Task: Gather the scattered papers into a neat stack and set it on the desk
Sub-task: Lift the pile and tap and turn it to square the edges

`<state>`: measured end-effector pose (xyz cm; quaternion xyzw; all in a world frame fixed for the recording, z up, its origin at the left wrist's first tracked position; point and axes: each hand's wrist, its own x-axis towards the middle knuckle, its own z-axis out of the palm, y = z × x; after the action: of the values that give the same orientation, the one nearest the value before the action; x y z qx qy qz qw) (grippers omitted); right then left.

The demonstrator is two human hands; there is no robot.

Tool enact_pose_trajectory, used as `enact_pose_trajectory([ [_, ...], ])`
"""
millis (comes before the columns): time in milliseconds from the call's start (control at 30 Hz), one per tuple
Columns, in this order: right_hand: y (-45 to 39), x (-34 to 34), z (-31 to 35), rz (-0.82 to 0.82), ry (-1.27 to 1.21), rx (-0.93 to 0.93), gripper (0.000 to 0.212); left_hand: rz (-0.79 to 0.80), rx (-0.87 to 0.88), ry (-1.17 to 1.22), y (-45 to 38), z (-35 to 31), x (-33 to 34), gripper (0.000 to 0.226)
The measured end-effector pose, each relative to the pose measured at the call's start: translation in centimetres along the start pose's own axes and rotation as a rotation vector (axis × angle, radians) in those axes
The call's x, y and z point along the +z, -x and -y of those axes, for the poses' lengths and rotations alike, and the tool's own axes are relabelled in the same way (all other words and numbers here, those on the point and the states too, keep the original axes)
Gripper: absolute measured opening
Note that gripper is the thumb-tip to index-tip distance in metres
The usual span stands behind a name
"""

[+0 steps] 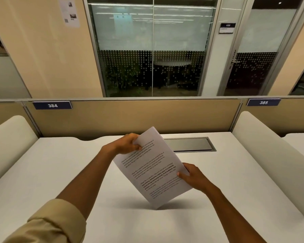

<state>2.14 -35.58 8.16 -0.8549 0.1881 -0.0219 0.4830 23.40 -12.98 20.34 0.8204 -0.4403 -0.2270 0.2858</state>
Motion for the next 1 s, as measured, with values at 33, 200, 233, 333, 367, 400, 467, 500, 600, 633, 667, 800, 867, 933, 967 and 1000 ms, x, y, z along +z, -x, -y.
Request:
enact_pose_trajectory([
  [33, 0.2, 0.1, 0.0, -0.012, -0.004, -0.001, 0.031, -0.01, -0.006, 0.0, -0.1, -0.2, 0.0, 0.016],
  [200, 1.7, -0.2, -0.2, -0.067, -0.081, -0.051, 0.046, -0.148, -0.023, 0.031, -0.4, -0.9, 0.3, 0.019],
  [233, 2.0, -0.3, -0.2, -0.074, -0.097, -0.059, 0.044, -0.201, -0.033, 0.016, -0.4, -0.9, 0.4, 0.022],
  [333, 2.7, -0.6, -0.7, -0.087, -0.147, -0.05, 0.034, -0.38, -0.078, -0.003, -0.2, 0.2, 1.0, 0.044],
  [367, 3.0, -0.6, -0.8, -0.089, -0.17, -0.041, 0.032, -0.446, -0.099, -0.01, -0.1, 0.7, 1.4, 0.053],
  [400, 3.3, -0.7, -0.9, -0.091, -0.2, -0.034, 0.031, -0.522, -0.125, -0.002, 0.2, 1.1, 1.9, 0.063],
  [467, 3.9, -0.7, -1.1, -0.105, -0.273, -0.015, 0.03, -0.67, -0.192, 0.123, 0.7, 1.9, 3.3, 0.083],
  [500, 4.1, -0.7, -1.2, -0.118, -0.308, -0.008, 0.031, -0.696, -0.226, 0.242, 1.1, 1.9, 4.0, 0.091],
  [600, 4.5, -0.3, -1.6, -0.153, -0.405, 0.02, 0.03, -0.549, -0.283, 0.661, 2.4, 2.1, 7.3, 0.09],
  [633, 4.5, -0.2, -1.7, -0.165, -0.437, 0.027, 0.028, -0.486, -0.283, 0.747, 2.9, 2.2, 8.5, 0.081],
  [667, 4.5, 0.0, -1.8, -0.177, -0.47, 0.033, 0.026, -0.434, -0.276, 0.798, 3.3, 2.4, 9.7, 0.07],
  [800, 4.2, 0.9, -2.2, -0.192, -0.559, 0.062, 0.029, -0.408, -0.268, 0.95, 4.6, 2.7, 14.0, 0.031],
  [867, 4.1, 1.3, -2.5, -0.194, -0.578, 0.08, 0.029, -0.456, -0.311, 1.0, 4.9, 2.7, 15.2, 0.026],
  [933, 4.1, 1.8, -2.8, -0.195, -0.584, 0.096, 0.029, -0.487, -0.35, 1.022, 5.2, 2.9, 15.9, 0.022],
  [967, 4.1, 2.0, -3.0, -0.196, -0.58, 0.106, 0.029, -0.494, -0.367, 1.02, 5.4, 2.9, 16.2, 0.02],
  [1000, 4.2, 2.2, -3.1, -0.194, -0.576, 0.116, 0.028, -0.501, -0.38, 1.018, 5.6, 2.9, 16.4, 0.019],
])
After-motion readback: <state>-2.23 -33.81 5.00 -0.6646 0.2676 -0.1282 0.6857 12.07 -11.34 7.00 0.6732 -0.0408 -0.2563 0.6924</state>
